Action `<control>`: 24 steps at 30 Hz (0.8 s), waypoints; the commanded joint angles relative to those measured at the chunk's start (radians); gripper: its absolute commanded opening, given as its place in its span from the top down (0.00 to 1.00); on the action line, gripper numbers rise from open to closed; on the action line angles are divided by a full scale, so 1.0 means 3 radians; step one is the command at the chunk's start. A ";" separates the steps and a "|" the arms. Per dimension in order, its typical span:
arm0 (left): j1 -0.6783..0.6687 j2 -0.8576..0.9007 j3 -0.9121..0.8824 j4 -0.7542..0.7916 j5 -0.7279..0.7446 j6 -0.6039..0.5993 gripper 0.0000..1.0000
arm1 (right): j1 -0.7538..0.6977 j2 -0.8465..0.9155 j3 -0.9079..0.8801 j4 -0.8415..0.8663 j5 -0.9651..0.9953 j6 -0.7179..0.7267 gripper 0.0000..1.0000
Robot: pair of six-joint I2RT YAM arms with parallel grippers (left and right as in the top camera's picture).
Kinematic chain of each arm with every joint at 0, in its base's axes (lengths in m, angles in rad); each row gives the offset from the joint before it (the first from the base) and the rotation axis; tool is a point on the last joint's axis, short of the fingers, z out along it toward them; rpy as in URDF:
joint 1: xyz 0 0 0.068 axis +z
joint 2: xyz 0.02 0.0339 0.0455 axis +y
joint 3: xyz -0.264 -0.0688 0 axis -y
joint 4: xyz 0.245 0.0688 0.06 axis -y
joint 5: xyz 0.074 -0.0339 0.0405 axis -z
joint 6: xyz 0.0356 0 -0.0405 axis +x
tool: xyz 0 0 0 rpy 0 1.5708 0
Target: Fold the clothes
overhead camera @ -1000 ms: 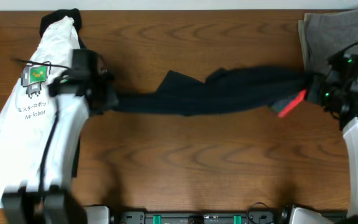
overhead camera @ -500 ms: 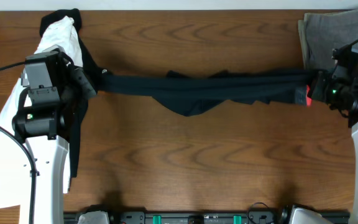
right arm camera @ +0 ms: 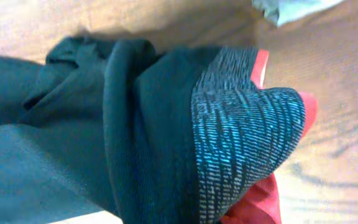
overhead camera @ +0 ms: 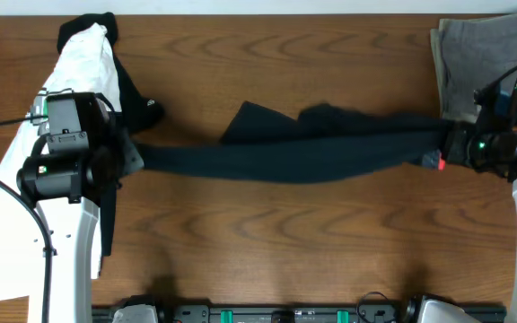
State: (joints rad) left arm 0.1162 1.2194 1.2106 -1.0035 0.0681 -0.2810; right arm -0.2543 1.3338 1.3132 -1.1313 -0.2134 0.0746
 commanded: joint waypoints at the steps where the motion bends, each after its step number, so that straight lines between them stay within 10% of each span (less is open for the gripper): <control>1: 0.0020 -0.0050 0.0037 -0.0229 -0.0028 0.0015 0.94 | -0.0031 -0.0045 0.0074 -0.0122 0.0000 -0.0004 0.99; 24: 0.0019 0.0053 -0.0066 -0.0568 -0.0055 0.0019 0.94 | -0.0031 -0.0045 -0.0051 -0.0459 0.0100 -0.0005 0.99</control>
State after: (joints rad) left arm 0.1162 1.2217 1.2045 -1.1706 0.0669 -0.2813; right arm -0.2543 1.3338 1.3128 -1.2652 -0.1875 0.0746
